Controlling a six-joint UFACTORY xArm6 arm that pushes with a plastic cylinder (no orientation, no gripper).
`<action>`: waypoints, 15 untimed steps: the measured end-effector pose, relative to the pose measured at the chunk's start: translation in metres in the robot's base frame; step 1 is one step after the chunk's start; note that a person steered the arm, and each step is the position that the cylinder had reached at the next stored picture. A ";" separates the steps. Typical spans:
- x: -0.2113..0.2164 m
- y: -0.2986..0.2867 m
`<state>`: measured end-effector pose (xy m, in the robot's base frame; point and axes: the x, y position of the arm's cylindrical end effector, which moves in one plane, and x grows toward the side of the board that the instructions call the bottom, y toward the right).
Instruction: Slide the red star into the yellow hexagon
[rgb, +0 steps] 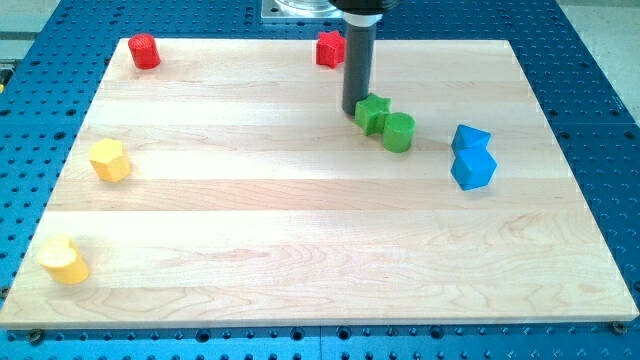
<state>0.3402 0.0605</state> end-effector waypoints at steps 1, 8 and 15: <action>0.007 0.010; -0.027 -0.069; -0.137 -0.006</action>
<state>0.2028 0.0544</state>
